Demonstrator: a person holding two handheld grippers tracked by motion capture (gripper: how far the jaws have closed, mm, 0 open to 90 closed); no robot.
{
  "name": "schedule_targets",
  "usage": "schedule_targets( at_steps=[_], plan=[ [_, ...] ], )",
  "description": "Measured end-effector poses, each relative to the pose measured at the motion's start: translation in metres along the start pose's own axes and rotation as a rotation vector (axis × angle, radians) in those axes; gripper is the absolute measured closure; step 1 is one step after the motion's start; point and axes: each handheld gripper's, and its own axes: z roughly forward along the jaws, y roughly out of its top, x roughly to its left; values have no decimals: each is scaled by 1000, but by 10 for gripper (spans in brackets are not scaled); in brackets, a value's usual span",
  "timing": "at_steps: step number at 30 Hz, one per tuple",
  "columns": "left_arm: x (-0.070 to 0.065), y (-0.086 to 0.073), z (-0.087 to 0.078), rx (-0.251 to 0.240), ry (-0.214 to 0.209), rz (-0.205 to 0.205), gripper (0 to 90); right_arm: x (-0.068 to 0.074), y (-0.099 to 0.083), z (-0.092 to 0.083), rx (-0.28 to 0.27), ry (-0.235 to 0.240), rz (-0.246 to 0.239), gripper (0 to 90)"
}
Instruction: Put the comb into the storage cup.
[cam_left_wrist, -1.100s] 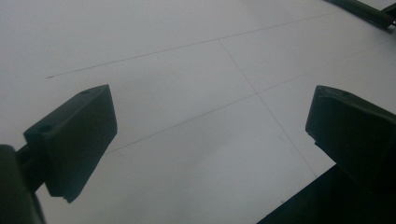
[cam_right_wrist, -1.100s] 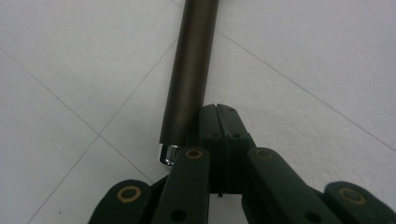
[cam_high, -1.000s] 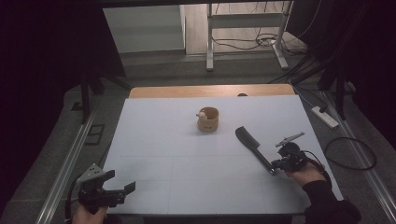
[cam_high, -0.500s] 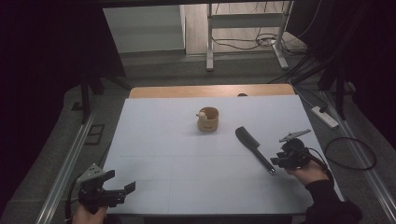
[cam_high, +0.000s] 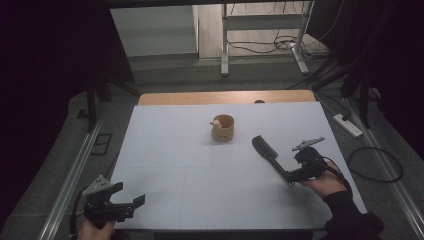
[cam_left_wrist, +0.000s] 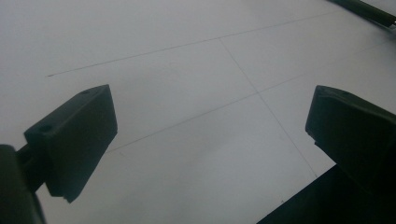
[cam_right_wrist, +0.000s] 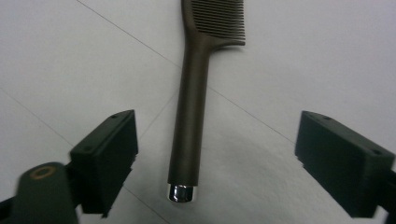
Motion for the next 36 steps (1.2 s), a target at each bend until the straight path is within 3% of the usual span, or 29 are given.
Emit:
schedule_targets(
  at_steps=[8,25,36],
  plan=[
    [0,0,0,1,0,0,27,7,7,5,-4,0,-4,0],
    [-1,0,0,4,3,7,27,20,18,16,2,30,-55,0],
    [-1,0,0,4,2,8,27,13,12,27,23,6,-30,0]
  ],
)
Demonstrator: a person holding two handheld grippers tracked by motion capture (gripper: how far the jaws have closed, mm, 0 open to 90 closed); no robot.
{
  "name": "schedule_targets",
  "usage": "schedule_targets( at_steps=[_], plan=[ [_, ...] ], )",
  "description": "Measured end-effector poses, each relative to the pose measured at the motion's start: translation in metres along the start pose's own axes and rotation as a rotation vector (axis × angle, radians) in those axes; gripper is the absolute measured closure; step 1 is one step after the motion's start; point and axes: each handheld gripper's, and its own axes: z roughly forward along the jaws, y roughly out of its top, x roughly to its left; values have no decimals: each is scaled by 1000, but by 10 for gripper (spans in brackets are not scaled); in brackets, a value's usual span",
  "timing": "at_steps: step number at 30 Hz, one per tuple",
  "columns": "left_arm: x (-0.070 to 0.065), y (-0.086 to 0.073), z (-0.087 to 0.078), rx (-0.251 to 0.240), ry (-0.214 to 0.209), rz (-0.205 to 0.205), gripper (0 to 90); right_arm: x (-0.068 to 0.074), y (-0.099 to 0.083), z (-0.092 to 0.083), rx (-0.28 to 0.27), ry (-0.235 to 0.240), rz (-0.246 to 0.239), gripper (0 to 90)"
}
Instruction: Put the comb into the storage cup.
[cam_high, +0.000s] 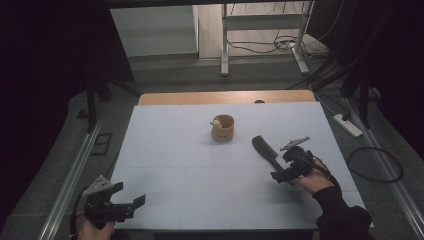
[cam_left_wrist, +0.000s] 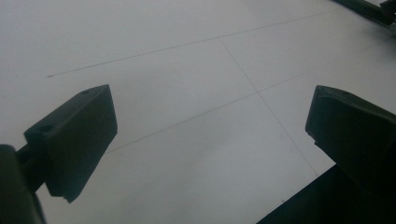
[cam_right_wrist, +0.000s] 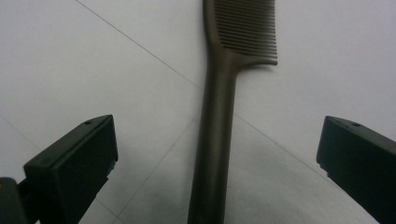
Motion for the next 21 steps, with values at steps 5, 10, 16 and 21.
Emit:
schedule_targets(
  at_steps=[5,10,16,21],
  plan=[
    [0,0,0,0,0,0,27,-3,-3,8,20,-2,7,0],
    [0,0,0,0,0,-1,27,-3,-6,16,57,0,1,0],
    [0,0,0,2,0,0,27,-4,-11,24,87,9,-9,0],
    [0,0,0,2,1,2,28,-4,-10,24,89,7,0,0]
  ],
)
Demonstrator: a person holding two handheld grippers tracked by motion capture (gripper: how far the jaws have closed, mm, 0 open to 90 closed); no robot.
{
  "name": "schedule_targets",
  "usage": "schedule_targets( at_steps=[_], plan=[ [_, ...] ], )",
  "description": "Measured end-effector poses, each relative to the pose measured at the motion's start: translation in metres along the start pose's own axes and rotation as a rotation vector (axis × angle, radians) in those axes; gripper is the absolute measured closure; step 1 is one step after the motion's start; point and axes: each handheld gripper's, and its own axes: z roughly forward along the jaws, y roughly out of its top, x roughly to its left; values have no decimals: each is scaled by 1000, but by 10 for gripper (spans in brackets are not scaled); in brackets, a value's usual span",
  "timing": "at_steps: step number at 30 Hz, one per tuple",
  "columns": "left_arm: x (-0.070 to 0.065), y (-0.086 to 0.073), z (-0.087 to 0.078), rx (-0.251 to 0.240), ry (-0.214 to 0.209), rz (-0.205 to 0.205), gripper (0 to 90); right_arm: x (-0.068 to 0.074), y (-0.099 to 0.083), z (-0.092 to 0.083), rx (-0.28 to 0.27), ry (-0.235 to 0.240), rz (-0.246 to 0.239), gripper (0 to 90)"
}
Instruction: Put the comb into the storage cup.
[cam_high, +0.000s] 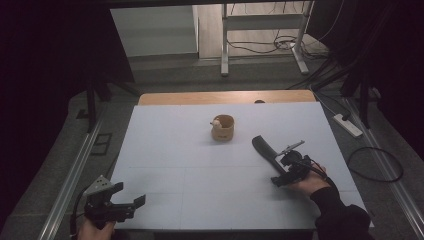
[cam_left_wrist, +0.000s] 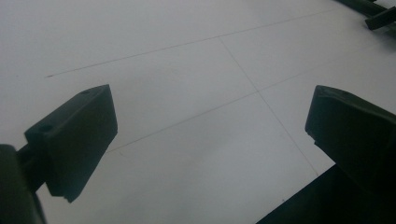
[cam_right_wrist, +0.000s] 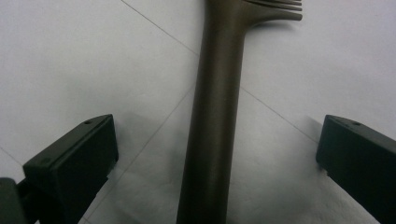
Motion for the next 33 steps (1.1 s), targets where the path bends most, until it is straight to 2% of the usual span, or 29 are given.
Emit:
schedule_targets(
  at_steps=[6,8,12,15,17,22,25,27,33],
  plan=[
    [0,0,0,0,-1,0,29,1,3,0,31,-4,10,0],
    [0,0,0,1,-1,0,29,1,5,-2,39,-1,8,42],
    [0,0,0,2,0,1,29,3,7,-7,42,2,1,211],
    [0,0,0,3,1,2,29,2,10,-10,44,-5,18,361],
    [0,0,0,4,2,3,29,1,11,-11,49,-5,29,421],
    [0,0,0,4,2,4,29,0,13,-14,49,7,20,709],
    [-1,0,0,5,4,5,30,0,13,-14,55,12,27,720],
    [-1,0,0,5,5,9,30,0,14,-14,54,6,15,722],
    [-2,1,0,5,10,22,29,-1,11,-14,35,13,11,724]
  ],
)
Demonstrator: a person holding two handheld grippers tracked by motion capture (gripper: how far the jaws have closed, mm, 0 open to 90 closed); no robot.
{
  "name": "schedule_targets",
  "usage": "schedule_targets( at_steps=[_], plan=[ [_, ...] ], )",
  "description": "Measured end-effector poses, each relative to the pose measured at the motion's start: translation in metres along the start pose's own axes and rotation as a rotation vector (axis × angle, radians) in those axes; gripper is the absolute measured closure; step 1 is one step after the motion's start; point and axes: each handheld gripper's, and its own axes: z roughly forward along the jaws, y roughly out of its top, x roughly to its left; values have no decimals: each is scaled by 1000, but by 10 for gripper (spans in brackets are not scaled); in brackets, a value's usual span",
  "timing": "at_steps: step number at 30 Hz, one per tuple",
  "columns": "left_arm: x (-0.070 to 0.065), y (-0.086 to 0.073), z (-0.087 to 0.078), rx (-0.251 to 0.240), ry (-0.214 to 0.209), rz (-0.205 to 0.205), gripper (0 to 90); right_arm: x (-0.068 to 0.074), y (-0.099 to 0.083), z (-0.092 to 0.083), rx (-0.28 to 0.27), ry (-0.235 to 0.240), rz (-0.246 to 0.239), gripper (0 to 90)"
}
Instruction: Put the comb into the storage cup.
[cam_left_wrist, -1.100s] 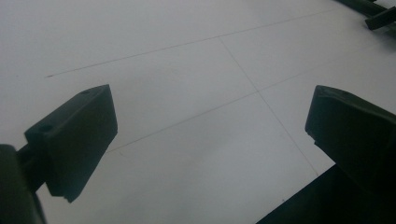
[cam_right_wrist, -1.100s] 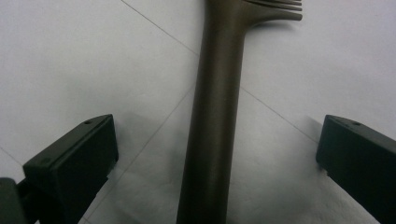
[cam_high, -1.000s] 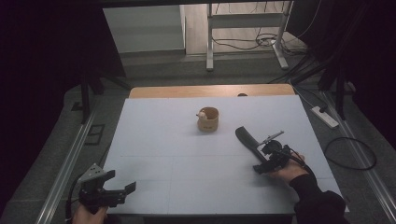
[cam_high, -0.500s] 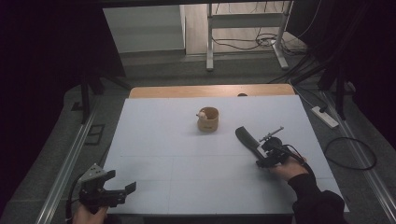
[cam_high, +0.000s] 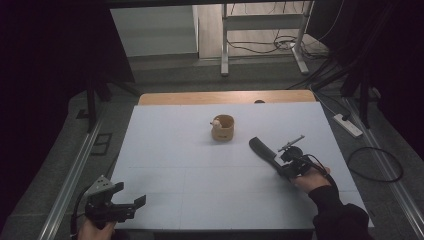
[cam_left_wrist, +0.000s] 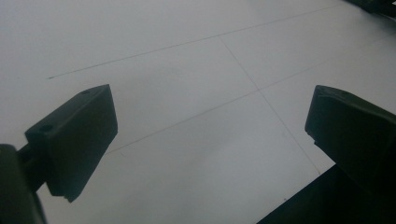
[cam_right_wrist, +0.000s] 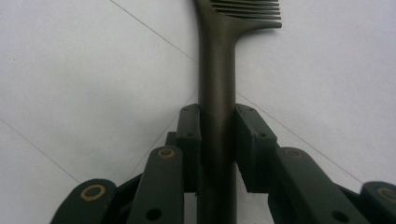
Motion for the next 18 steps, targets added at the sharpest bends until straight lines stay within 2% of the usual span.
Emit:
schedule_targets(
  at_steps=[7,13,18],
  plan=[
    [-4,1,0,4,8,38,9,-5,-5,-2,-23,26,48,724],
    [-5,3,-1,-18,-35,35,4,-7,-10,-7,-56,28,36,725],
    [-9,6,2,-9,-51,68,4,-7,-13,-13,-93,28,28,725]
  ],
)
